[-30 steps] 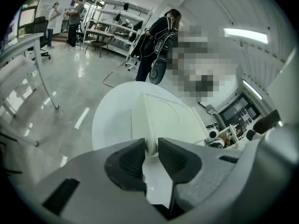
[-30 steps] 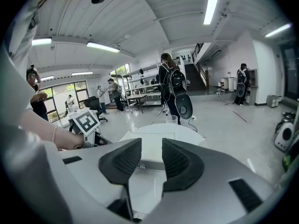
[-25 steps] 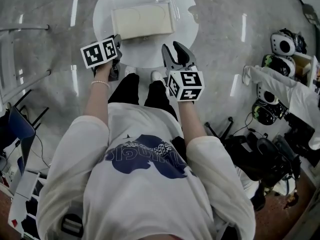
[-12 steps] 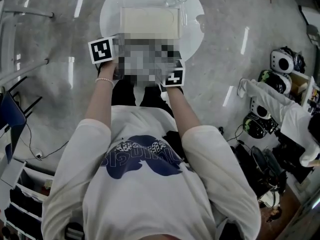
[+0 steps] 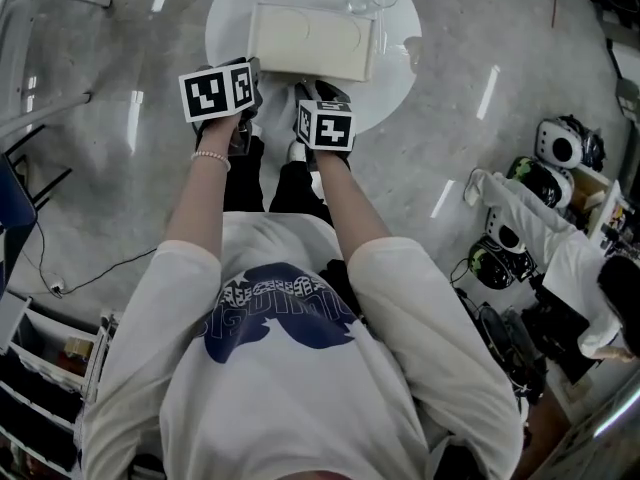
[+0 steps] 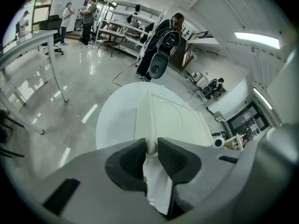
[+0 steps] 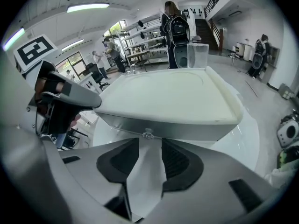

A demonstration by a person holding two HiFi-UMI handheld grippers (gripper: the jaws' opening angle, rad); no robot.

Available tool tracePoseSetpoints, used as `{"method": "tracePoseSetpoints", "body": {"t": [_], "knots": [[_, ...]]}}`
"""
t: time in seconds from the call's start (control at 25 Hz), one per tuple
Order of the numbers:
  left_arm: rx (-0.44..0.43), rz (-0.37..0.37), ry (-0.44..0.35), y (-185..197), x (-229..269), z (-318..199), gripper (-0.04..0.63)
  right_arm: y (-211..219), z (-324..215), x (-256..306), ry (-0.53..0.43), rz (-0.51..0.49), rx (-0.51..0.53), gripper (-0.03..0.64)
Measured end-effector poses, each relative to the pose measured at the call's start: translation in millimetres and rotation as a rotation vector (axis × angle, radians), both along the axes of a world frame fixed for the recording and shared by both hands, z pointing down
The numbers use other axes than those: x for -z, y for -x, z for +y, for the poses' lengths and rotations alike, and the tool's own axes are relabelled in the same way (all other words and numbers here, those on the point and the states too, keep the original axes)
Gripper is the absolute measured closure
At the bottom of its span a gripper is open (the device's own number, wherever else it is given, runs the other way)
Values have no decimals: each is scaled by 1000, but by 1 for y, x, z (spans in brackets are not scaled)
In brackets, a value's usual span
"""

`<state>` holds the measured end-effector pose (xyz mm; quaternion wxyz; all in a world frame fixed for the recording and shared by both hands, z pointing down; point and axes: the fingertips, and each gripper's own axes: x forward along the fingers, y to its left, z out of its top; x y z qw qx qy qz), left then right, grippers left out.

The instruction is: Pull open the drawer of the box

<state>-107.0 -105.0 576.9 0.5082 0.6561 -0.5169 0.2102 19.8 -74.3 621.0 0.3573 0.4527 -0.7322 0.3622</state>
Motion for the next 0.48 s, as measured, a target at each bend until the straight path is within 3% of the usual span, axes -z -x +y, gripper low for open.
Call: {"method": "tracePoseSetpoints", "body": {"t": [0.24,0.48], "knots": [[7,3,-2,1,0,1,508,8,-5,-8,34,-23,-22,471],[4,7,-5,0,0,0,508,3,-11,-9,45,-37,-113,511]]}}
